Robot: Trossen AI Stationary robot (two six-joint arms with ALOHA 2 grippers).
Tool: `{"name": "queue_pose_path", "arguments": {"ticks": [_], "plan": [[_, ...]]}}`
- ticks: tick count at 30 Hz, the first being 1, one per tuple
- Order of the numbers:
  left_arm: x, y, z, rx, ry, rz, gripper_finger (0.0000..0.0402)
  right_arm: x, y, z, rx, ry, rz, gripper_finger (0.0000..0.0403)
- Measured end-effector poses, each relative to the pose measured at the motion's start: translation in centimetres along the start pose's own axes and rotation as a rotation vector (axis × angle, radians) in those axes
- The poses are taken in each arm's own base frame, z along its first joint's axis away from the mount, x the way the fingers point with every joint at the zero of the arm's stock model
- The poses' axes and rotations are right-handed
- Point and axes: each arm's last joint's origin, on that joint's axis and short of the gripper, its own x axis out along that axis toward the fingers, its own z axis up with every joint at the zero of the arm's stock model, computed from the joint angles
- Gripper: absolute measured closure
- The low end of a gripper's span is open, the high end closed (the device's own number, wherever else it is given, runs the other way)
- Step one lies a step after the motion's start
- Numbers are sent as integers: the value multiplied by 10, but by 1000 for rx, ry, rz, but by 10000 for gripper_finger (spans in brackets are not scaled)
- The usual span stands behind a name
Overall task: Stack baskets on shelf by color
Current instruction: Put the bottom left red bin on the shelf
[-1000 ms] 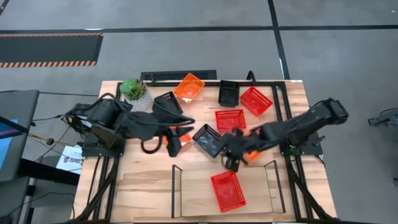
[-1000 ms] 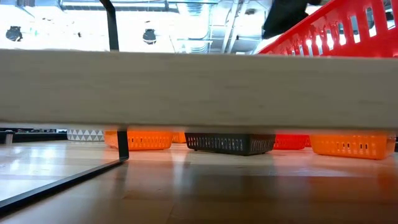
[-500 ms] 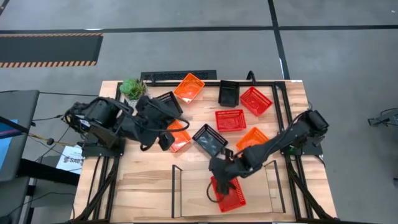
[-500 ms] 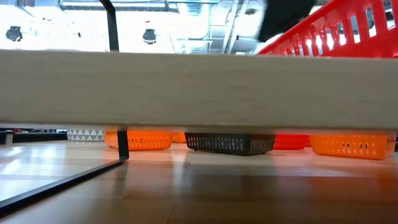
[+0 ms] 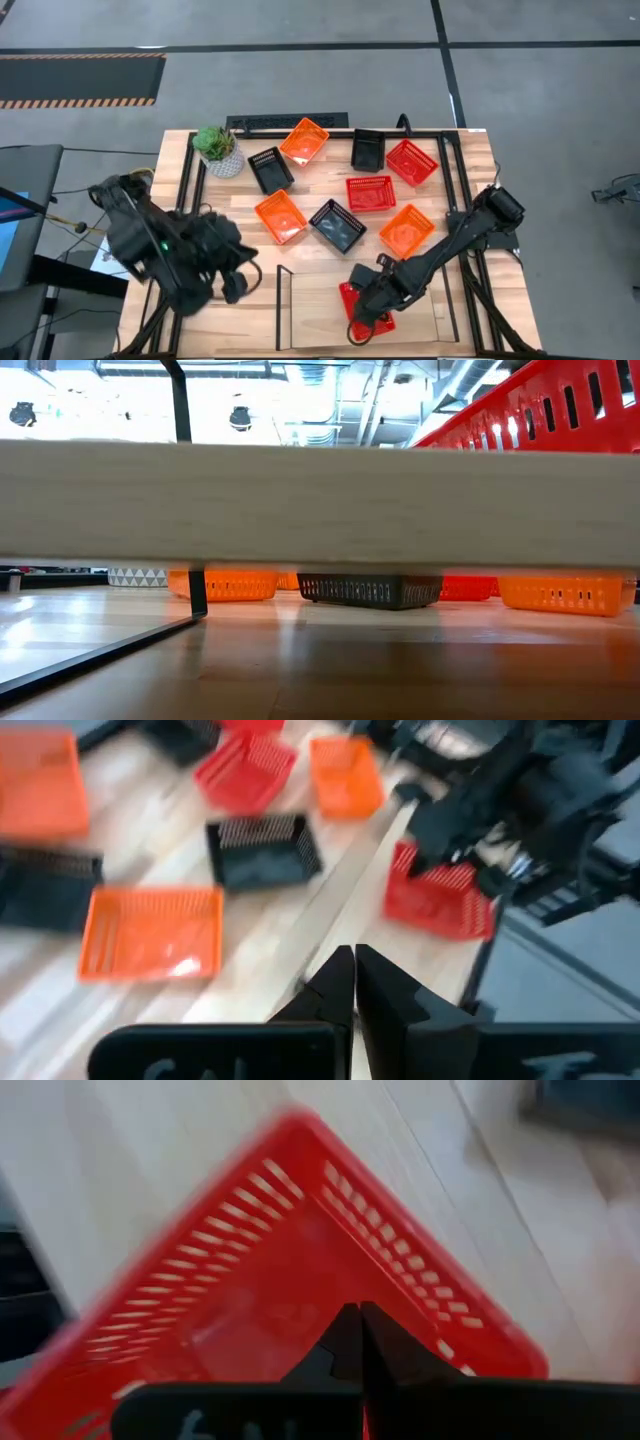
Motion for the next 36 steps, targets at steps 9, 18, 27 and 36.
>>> {"name": "queue_pose_path", "arguments": {"ticks": [9, 18, 27, 36], "plan": [[43, -5, -60, -66, 97, 119, 401, -3, -6, -21, 148, 101, -119, 399], [60, -10, -76, -74, 133, 96, 401, -13, -10, -43, 166, 198, -215, 398], [61, -14, -77, -85, 139, 62, 401, -25, -18, -66, 193, 242, -364, 395], [61, -17, -77, -87, 157, 27, 401, -37, -13, -59, 194, 198, -356, 389]]}}
